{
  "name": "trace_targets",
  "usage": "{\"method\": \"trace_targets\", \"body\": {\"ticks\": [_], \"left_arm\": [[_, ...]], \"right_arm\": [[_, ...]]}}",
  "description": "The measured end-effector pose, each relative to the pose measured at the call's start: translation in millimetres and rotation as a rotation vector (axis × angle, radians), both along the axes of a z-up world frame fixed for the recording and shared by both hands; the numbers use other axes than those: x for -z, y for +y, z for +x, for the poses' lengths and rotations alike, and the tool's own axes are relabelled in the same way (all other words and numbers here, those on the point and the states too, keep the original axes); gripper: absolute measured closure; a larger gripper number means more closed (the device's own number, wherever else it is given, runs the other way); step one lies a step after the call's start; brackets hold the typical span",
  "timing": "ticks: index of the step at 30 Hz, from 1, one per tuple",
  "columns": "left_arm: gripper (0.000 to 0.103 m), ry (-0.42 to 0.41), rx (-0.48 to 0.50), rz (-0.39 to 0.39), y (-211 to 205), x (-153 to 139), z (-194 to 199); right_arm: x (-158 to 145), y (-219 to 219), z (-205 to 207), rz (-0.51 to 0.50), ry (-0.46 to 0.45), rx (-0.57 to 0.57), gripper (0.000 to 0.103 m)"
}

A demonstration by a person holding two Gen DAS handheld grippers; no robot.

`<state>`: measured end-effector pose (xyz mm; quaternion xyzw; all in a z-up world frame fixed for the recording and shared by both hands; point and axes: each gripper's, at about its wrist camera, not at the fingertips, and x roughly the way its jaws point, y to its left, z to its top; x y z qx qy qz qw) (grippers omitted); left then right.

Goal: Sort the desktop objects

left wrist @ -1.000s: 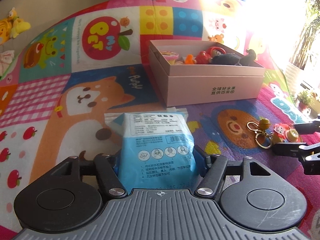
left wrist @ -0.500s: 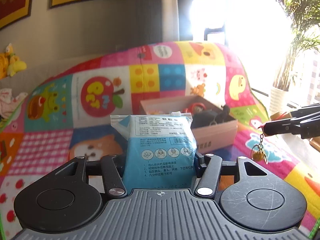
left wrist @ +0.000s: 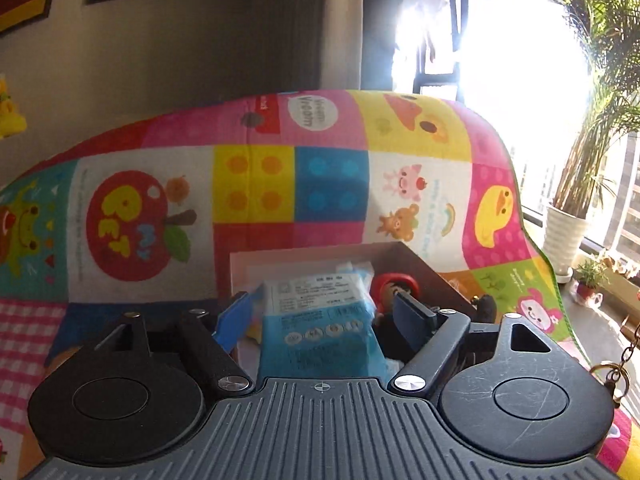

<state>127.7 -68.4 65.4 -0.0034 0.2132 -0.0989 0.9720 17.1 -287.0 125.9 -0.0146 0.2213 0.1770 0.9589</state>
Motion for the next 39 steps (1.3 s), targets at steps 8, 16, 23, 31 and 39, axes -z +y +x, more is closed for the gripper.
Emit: {"method": "trace_targets", "body": {"ticks": [8,16,23,31,39], "left_arm": [[0.006,0.022,-0.053,-0.009,46,16,-50],[0.004,0.038,-0.073,-0.035,60,23,-62],[0.003,0.051,-0.06,-0.058,62,29,-60],[0.002,0.08,-0.083,-0.077,66,39,-65],[0.002,0.117,-0.104,-0.096,74,49,-70]], "right_arm": [[-10,28,47,-0.011,-0.026,-0.011,0.046],[-16,69,117,-0.009,0.006,0.012,0.046],[9,74,139,0.002,0.111,0.024,0.031],[48,118,133,-0.081,0.219,-0.128,0.056],[78,126,164,-0.09,0.293,-0.08,0.062]]}}
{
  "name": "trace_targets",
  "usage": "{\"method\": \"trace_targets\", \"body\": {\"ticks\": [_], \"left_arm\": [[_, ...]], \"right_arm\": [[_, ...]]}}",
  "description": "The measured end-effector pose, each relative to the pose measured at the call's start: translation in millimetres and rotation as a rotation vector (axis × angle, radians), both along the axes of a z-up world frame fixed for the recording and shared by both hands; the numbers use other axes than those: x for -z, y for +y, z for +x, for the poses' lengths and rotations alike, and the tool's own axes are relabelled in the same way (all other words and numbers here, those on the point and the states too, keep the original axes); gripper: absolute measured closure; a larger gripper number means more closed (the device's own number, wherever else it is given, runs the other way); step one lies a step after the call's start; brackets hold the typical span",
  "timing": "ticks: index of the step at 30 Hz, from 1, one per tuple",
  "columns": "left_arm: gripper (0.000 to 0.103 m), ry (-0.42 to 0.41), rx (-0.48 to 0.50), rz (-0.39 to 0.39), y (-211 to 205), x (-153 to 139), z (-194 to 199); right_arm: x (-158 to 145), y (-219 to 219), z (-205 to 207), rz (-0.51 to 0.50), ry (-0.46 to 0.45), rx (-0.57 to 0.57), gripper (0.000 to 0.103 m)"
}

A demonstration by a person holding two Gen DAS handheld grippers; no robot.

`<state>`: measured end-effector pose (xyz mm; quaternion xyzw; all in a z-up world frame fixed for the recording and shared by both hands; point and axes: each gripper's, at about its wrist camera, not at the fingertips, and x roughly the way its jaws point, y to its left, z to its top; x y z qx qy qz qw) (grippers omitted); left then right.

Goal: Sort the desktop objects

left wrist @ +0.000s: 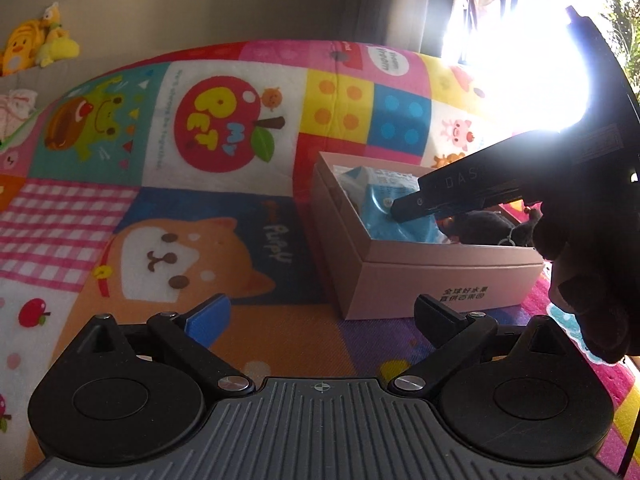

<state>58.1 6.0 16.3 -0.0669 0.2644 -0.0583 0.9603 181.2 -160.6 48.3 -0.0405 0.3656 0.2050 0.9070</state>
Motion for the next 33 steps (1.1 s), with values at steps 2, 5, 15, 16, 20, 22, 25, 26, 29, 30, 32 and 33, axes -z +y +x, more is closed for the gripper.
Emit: {"method": "trace_targets", "body": {"ticks": [2,5,15,16,20,22,25,26,29,30,32,33], "left_arm": [[0.002,0.005,-0.004,-0.006,2,2,0],[0.002,0.015,-0.009,-0.017,4,4,1],[0.001,0.01,0.004,-0.023,-3,-4,1],[0.0,0.008,0.009,-0.021,-5,-6,2],[0.0,-0.02,0.042,0.019,-18,-16,6],[0.0,-0.029,0.056,0.029,-22,-20,8],[0.0,-0.032,0.056,0.036,-22,-22,9],[0.0,-0.03,0.054,0.032,-21,-22,9],[0.0,-0.015,0.053,0.028,-20,-19,12],[0.0,-0.011,0.054,0.029,-22,-18,13],[0.0,-0.005,0.062,0.027,-25,-16,13],[0.0,-0.003,0.068,0.026,-27,-16,13]], "right_arm": [[-2,-4,-7,0.018,0.016,-0.028,0.062],[-5,-13,-25,0.032,0.004,-0.069,0.062],[-31,-32,-20,0.074,-0.108,0.032,0.047],[-31,-30,-12,0.092,-0.096,0.037,0.045],[-18,-9,29,0.119,-0.072,0.1,0.041],[-6,1,46,0.113,-0.011,0.106,0.047],[-4,6,42,0.124,0.005,0.111,0.05],[-4,4,38,0.135,0.013,0.088,0.05],[0,-3,32,0.075,0.014,0.059,0.053],[1,-6,30,0.059,-0.006,0.064,0.053],[-1,-13,31,0.07,0.002,0.071,0.053],[-3,-16,31,0.078,0.011,0.077,0.053]]}}
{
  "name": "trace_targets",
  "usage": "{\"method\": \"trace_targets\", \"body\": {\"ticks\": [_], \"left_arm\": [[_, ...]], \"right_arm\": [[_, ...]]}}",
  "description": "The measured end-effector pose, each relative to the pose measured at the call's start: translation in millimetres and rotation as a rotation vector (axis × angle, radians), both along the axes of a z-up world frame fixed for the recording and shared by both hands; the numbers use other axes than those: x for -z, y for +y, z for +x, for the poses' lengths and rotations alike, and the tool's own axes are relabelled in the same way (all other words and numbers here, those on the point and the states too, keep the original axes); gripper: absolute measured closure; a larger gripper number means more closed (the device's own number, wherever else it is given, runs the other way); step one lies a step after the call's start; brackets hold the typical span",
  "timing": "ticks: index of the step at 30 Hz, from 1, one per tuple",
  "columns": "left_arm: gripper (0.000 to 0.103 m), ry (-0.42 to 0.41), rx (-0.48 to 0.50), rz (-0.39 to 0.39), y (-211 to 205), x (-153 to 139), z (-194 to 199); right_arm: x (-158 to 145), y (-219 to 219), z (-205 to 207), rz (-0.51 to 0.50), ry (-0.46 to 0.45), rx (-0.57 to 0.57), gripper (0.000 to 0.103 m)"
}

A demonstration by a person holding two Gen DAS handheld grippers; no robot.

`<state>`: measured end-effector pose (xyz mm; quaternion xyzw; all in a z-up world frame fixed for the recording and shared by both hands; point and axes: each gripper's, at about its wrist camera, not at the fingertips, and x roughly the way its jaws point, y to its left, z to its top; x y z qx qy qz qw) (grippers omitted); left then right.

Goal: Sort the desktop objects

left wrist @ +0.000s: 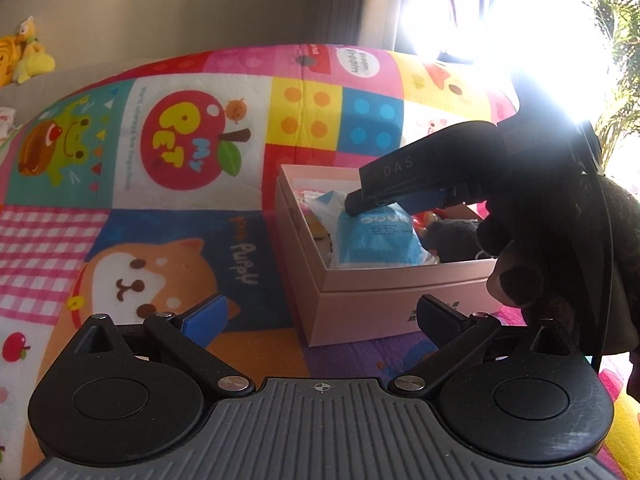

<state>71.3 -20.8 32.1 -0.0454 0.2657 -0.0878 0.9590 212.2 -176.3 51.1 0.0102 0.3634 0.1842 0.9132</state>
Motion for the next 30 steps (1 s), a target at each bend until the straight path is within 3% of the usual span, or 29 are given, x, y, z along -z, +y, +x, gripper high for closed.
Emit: {"method": "trace_targets", "body": {"ticks": [5,11,17,22,27,30], "left_arm": [[0.0,0.006,0.016,0.022,-6,0,-2],[0.0,0.019,-0.011,0.032,0,1,0],[0.0,0.042,-0.009,-0.004,-3,3,4],[0.0,0.035,0.016,0.012,-11,0,-1],[0.0,0.036,0.0,0.019,-9,-1,-1],[0.0,0.043,-0.01,0.019,-8,0,1]], "right_arm": [[-8,-13,-13,0.05,0.002,-0.02,0.053],[-33,-69,-56,0.005,-0.182,0.088,0.053],[-27,-120,-51,0.054,-0.12,0.206,0.057],[-7,-114,-45,0.102,-0.033,0.168,0.083],[-2,-85,-56,0.108,-0.033,0.088,0.086],[1,-72,-60,0.035,-0.082,0.082,0.086]]}}
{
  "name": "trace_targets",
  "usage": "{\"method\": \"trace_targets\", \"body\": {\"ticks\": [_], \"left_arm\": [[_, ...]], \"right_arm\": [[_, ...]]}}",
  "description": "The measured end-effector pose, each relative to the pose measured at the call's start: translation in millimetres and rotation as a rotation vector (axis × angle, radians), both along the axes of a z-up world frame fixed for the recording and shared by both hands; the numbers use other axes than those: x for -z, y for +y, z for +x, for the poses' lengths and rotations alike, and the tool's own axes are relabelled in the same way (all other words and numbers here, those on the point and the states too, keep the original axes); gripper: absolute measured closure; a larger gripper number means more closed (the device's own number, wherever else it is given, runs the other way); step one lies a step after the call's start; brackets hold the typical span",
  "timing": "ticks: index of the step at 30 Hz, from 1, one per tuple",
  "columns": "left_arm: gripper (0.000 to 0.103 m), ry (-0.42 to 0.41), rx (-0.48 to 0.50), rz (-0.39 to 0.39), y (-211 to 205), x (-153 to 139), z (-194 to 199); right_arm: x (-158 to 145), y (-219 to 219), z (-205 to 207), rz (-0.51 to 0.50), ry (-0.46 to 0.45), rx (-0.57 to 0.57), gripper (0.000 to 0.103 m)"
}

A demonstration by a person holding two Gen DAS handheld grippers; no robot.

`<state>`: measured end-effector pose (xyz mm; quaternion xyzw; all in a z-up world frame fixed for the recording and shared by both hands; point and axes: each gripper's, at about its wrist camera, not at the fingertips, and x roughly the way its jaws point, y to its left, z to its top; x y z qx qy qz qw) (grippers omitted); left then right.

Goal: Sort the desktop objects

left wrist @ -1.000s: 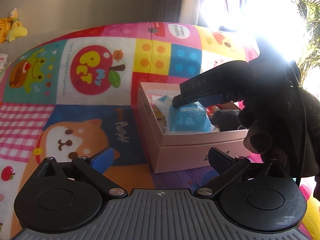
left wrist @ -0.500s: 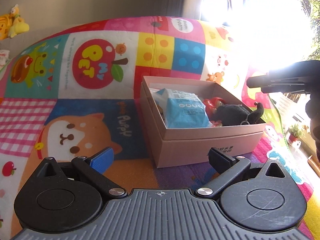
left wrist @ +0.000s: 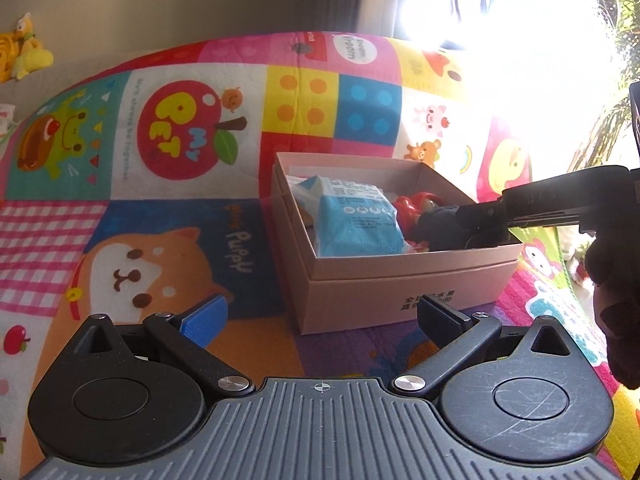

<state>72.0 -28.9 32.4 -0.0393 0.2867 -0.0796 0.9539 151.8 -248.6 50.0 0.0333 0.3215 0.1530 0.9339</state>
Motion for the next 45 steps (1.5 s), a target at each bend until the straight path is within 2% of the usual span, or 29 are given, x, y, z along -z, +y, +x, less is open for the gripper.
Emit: {"method": "trace_targets", "body": {"ticks": [3,5,7,9,10,13,15,17,19,22,24,25,27,29,31,33,38,45], "left_arm": [[0.0,0.003,0.004,0.004,1,0,-4],[0.0,0.0,0.01,0.02,3,-1,-11],[0.0,-0.006,0.007,0.046,7,0,-22],[0.0,0.0,0.001,0.062,13,1,-34],[0.0,0.007,-0.001,0.062,15,3,-40],[0.0,0.038,0.019,0.06,18,9,-62],[0.0,0.061,0.022,0.091,16,15,-75],[0.0,0.059,-0.001,0.129,14,19,-86],[0.0,0.049,-0.014,0.143,15,22,-95],[0.0,0.07,-0.049,0.119,21,26,-92],[0.0,0.079,-0.092,0.105,24,29,-85],[0.0,0.086,-0.106,0.096,24,30,-82],[0.0,0.089,-0.113,0.087,23,30,-73],[0.0,0.084,-0.118,0.118,18,32,-63],[0.0,0.11,-0.135,0.151,13,37,-51],[0.0,0.114,-0.142,0.15,13,38,-45],[0.0,0.115,-0.144,0.143,15,39,-45],[0.0,0.113,-0.144,0.143,15,39,-45]], "right_arm": [[-7,-8,-7,0.009,-0.025,0.019,0.085],[-15,-17,-22,0.023,-0.063,0.032,0.078],[-23,-32,-48,0.054,-0.102,0.044,0.05],[-24,-41,-76,0.072,-0.119,0.04,0.029],[-22,-44,-89,0.079,-0.112,0.033,0.022],[0,-41,-124,0.09,-0.02,-0.012,0.017],[18,-31,-143,0.066,0.029,-0.039,0.014],[33,-17,-159,0.015,0.039,-0.06,0.01],[43,0,-171,-0.055,0.011,-0.081,0.0],[51,22,-170,-0.163,-0.016,-0.078,0.0],[57,29,-158,-0.204,0.037,-0.07,0.0],[60,30,-152,-0.205,0.072,-0.062,0.0],[60,25,-142,-0.17,0.081,-0.013,0.0],[61,23,-129,-0.188,0.081,0.063,0.0],[62,18,-120,-0.162,0.094,0.104,0.0],[64,20,-114,-0.178,0.095,0.146,0.0],[69,17,-118,-0.17,0.032,0.141,0.0],[69,17,-118,-0.171,0.027,0.129,0.0]]}}
